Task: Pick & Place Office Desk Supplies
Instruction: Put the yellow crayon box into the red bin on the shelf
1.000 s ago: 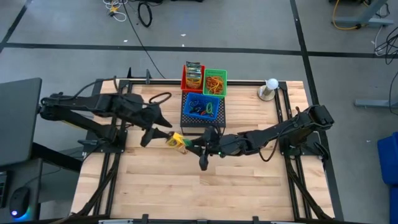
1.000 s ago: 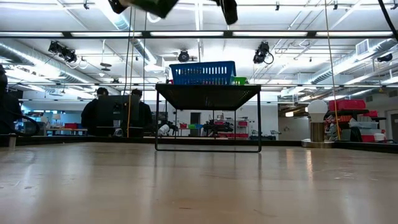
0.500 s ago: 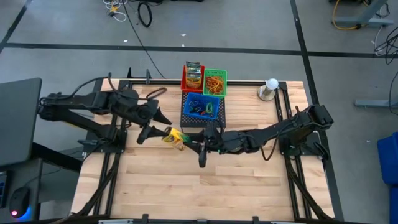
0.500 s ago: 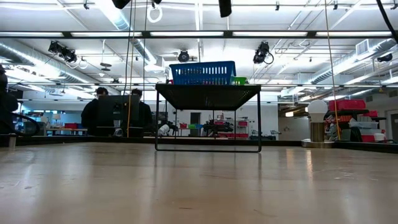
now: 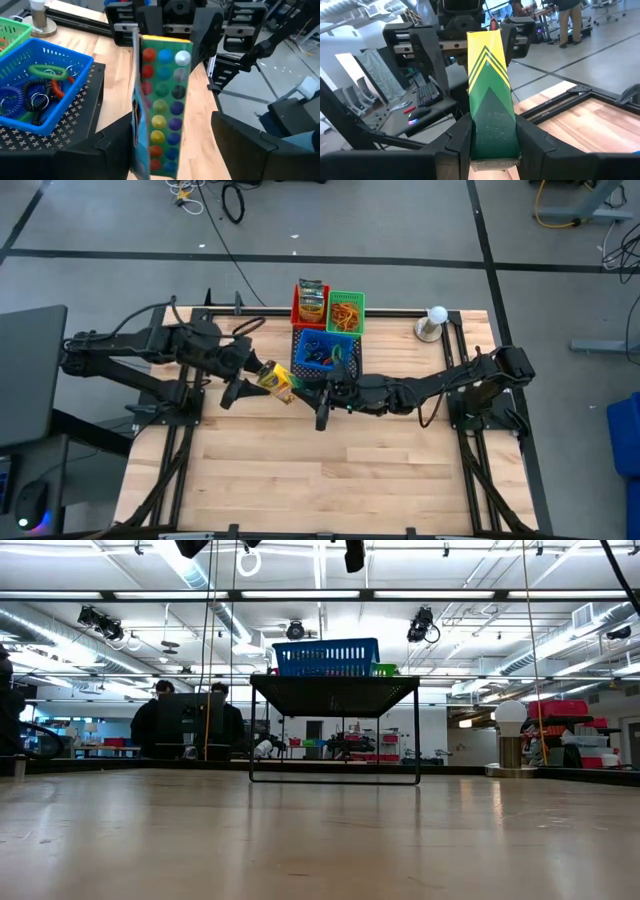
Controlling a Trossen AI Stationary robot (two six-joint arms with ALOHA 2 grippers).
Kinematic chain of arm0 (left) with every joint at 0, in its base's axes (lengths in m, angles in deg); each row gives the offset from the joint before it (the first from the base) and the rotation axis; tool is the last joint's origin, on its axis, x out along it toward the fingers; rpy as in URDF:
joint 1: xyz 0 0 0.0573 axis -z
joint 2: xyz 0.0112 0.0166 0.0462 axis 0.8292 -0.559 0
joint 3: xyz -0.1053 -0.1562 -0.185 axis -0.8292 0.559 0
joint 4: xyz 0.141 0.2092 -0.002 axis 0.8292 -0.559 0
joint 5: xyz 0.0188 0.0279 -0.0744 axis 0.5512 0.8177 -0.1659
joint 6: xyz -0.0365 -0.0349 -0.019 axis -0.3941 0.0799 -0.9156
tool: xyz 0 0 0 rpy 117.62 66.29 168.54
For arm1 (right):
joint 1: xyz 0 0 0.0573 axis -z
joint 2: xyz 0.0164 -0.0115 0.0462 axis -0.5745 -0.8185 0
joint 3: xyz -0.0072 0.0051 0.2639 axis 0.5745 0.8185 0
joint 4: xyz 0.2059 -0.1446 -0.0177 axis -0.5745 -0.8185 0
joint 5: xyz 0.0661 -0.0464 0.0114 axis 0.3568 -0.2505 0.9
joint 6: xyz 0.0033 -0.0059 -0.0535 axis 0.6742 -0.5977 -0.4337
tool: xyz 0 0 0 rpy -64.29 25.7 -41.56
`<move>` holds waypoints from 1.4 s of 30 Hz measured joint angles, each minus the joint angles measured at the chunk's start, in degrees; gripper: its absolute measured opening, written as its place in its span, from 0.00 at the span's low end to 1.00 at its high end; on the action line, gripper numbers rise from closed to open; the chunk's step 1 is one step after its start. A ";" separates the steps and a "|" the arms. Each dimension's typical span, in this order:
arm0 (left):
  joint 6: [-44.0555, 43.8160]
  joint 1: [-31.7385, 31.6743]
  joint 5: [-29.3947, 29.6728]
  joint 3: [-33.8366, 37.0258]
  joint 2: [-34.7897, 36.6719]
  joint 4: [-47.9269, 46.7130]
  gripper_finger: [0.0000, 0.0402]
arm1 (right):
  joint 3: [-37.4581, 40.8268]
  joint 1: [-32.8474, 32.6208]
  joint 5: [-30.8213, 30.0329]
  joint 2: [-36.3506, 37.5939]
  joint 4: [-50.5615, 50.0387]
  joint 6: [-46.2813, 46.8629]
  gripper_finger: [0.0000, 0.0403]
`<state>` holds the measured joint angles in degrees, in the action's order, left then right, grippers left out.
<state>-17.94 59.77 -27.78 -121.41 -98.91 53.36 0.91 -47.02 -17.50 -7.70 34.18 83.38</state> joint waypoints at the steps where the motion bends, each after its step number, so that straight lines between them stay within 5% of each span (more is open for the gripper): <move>1: 0.16 -0.02 0.00 0.00 -0.26 0.02 0.64 | 0.00 0.12 0.02 0.00 0.06 0.01 0.29; 5: 1.56 -0.38 0.21 0.00 -0.69 0.18 0.54 | 0.00 0.55 0.93 0.00 0.01 -0.12 0.29; 11: 4.49 -3.63 -1.24 -3.20 -0.79 -3.45 0.26 | -0.15 1.68 1.98 0.00 0.57 -0.46 0.31; 19: 11.29 -9.67 -3.07 -12.06 -1.89 -16.58 0.24 | 0.02 2.95 1.28 1.42 -7.51 1.45 0.47; 25: 19.85 -16.18 -2.76 -19.37 -7.68 -25.59 0.24 | -0.02 3.98 1.92 8.50 -29.30 1.76 0.55; 32: 30.79 -22.67 -1.46 -29.19 -20.69 -30.28 0.24 | -0.02 6.51 -0.32 17.46 -58.42 0.68 0.30; 37: 35.78 -25.44 0.89 -37.60 -31.70 -31.22 0.24 | -0.01 10.04 4.05 21.76 -65.19 -5.10 0.04; 42: 37.95 -27.04 4.82 -44.73 -41.09 -31.98 0.24 | 0.00 13.94 9.28 24.65 -65.49 -10.51 0.06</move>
<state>20.01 32.73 -22.96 -166.14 -140.00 21.39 0.91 -33.08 -8.22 16.95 -31.32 72.87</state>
